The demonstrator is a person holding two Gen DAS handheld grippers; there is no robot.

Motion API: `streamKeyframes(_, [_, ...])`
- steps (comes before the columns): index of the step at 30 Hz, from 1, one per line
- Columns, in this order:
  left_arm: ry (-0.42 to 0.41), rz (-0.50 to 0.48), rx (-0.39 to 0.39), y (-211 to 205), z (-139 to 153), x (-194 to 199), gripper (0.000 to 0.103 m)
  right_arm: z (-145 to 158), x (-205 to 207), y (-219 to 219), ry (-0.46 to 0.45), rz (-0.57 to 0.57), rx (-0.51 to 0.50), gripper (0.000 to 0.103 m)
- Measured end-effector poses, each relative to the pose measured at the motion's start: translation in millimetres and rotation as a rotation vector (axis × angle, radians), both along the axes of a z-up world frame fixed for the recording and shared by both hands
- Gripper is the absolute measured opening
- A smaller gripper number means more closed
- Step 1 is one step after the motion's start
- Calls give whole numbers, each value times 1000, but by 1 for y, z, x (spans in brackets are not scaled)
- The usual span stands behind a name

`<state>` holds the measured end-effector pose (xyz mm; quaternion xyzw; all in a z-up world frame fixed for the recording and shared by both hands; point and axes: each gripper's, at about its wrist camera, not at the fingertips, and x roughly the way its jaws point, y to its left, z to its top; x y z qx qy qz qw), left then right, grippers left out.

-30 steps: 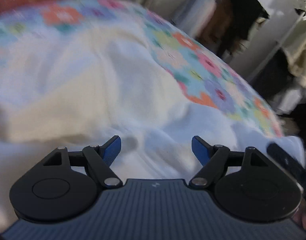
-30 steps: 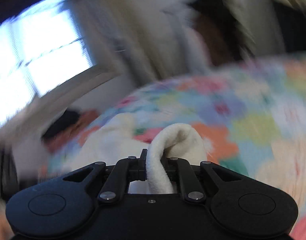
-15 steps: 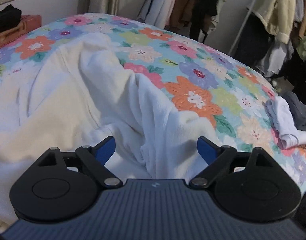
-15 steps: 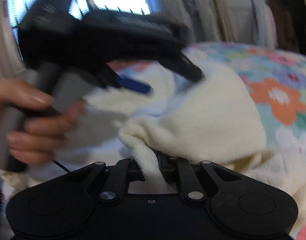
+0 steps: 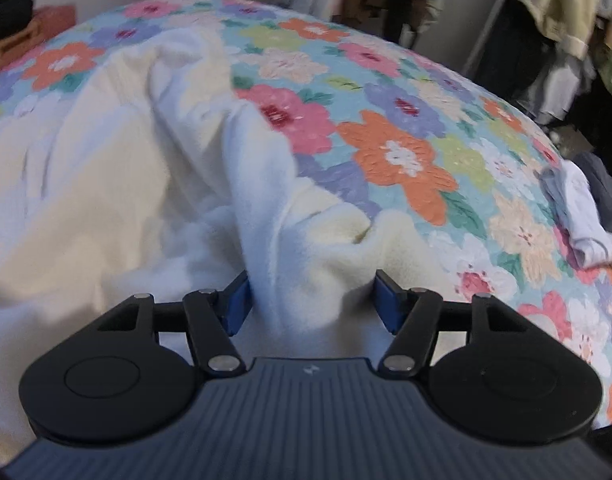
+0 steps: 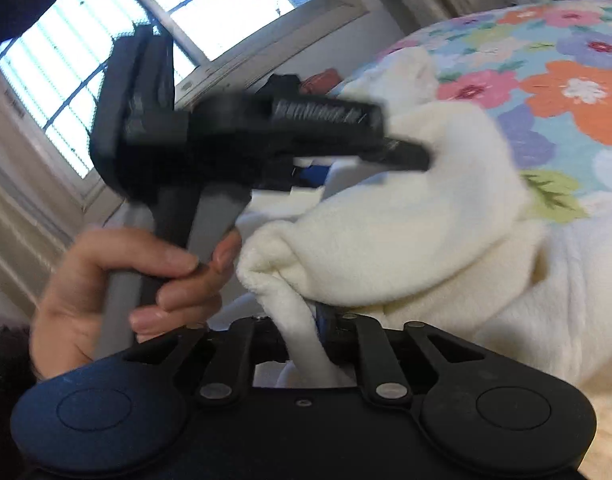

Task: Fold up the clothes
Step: 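Grasp a jacket edge with the right tool and lift it up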

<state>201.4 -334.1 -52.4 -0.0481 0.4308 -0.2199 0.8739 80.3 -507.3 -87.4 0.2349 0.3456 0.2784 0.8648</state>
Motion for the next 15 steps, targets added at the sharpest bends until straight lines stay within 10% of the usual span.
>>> streamKeyframes(4, [12,62,29,13,-2,1,64,35,-21,-26,-56,-107,-39,56])
streamKeyframes(9, [-10,85,103,14,0,-4,70,58,4,-51,-54,-193,-248,58])
streamKeyframes(15, [-28,142,195,26,-3,-2,81,39,44,-26,13,85,-686,58])
